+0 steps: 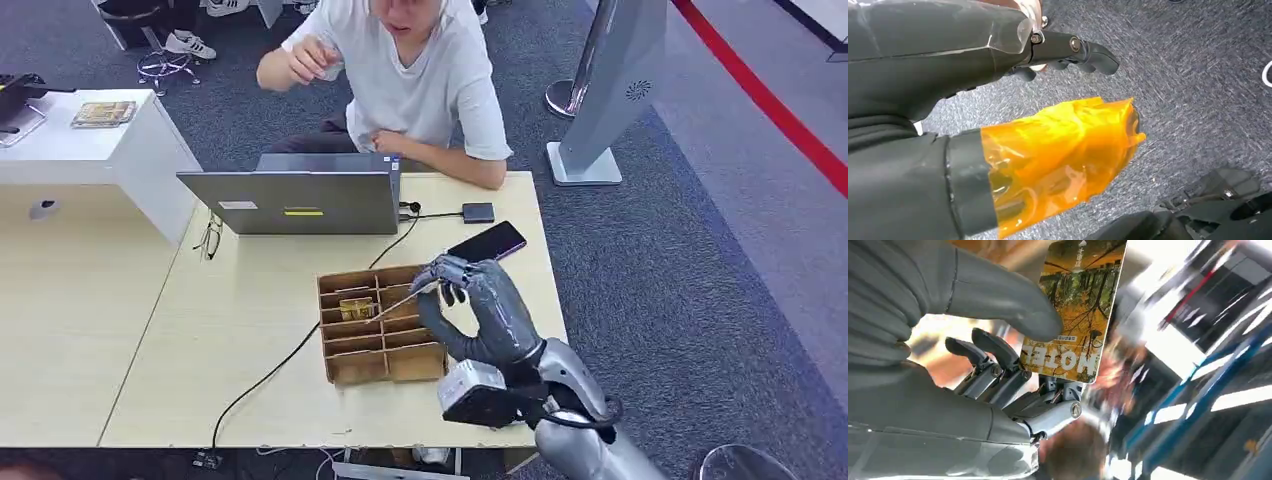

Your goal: Pass the card to the sensor for recognition and then transmit it.

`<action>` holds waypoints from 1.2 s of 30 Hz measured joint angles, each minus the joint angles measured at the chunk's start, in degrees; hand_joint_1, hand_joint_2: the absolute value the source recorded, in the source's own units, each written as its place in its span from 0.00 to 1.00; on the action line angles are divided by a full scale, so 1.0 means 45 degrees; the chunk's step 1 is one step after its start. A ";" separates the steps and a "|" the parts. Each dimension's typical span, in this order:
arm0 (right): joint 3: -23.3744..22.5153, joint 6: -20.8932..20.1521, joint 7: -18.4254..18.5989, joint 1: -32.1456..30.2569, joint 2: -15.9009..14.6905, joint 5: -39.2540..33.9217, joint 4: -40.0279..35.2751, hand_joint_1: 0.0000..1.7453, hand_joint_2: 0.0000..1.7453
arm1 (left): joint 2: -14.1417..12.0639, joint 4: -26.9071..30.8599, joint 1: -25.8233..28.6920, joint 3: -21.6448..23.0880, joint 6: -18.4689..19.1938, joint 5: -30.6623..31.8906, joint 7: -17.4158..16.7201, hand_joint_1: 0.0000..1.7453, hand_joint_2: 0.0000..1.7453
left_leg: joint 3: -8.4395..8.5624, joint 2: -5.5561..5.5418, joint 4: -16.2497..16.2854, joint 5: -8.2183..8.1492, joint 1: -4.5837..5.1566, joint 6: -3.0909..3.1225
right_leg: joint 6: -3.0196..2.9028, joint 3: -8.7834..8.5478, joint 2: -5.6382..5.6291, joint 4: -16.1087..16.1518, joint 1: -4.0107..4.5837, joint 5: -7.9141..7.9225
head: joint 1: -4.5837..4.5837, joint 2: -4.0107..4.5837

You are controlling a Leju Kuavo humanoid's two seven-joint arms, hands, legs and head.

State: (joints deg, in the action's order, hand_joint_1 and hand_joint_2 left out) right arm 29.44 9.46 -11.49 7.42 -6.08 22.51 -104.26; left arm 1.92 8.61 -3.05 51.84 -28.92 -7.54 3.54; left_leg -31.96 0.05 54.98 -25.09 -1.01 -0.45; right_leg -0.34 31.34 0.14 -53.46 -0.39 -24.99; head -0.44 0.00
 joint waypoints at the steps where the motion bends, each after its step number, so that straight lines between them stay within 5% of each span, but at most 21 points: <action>1: -0.0033 -0.0481 -0.0170 -0.0104 -0.0039 -0.0826 -0.0029 1.00 1.00 | 0.0000 0.0000 0.0000 0.0000 -0.0010 -0.0014 0.0014 0.00 0.00 | 0.0000 0.0000 0.0000 0.0000 0.0000 0.0000 | 0.0000 0.0000 0.0000 0.0000 0.0000 0.0000 | 0.0000 0.0000; 8: -0.0505 -0.3555 -0.0482 -0.0909 -0.0866 -0.5054 0.0097 1.00 1.00 | -0.0015 0.0000 0.0001 0.0000 -0.0073 -0.0058 0.0078 0.00 0.00 | -0.0001 -0.0001 0.0002 -0.0005 0.0005 0.0007 | 0.0003 -0.0003 0.0004 0.0004 -0.0001 -0.0001 | 0.0000 0.0000; 15: -0.0951 -0.5092 0.0004 -0.1370 -0.2058 -0.7096 0.0781 1.00 1.00 | -0.0068 0.0000 0.0010 0.0000 -0.0112 -0.0044 0.0078 0.00 0.00 | -0.0003 -0.0001 0.0004 -0.0006 0.0012 0.0008 | 0.0004 -0.0002 0.0007 0.0004 -0.0012 0.0000 | 0.0000 0.0000; 28: -0.1103 -0.6001 0.0203 -0.1536 -0.3274 -0.7913 0.1481 1.00 1.00 | -0.0131 0.0000 0.0010 0.0000 -0.0131 0.0039 0.0039 0.00 0.00 | -0.0002 0.0001 0.0004 -0.0006 0.0012 0.0008 | 0.0004 -0.0002 0.0004 0.0002 -0.0012 0.0000 | 0.0000 0.0000; 33: -0.1093 -0.6051 0.0927 -0.1332 -0.3731 -0.7825 0.1831 1.00 1.00 | -0.0146 0.0010 -0.0022 -0.0005 -0.0111 -0.0322 0.0141 0.00 0.00 | -0.0002 0.0002 0.0004 -0.0004 0.0016 0.0008 | 0.0008 -0.0003 0.0003 0.0002 -0.0014 0.0004 | 0.0000 0.0000; 36: -0.0812 -0.6269 0.1853 -0.0377 -0.3687 -0.7412 0.2544 1.00 1.00 | -0.0102 0.0315 -0.0754 -0.0029 0.0190 -0.0680 -0.0859 0.00 0.00 | -0.0017 -0.0001 0.0008 0.0033 0.0019 0.0044 | 0.0026 0.0009 0.0012 0.0003 -0.0020 0.0037 | 0.0005 0.0000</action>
State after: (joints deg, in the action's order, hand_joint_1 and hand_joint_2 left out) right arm 25.79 -18.75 -3.15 5.72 -22.67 -10.84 -92.81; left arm 1.47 10.03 -6.44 51.71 -28.06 -10.60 -0.32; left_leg -32.03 0.04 55.02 -24.94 -0.93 -0.25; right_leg -0.22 31.38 0.20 -53.45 -0.47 -24.82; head -0.42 0.00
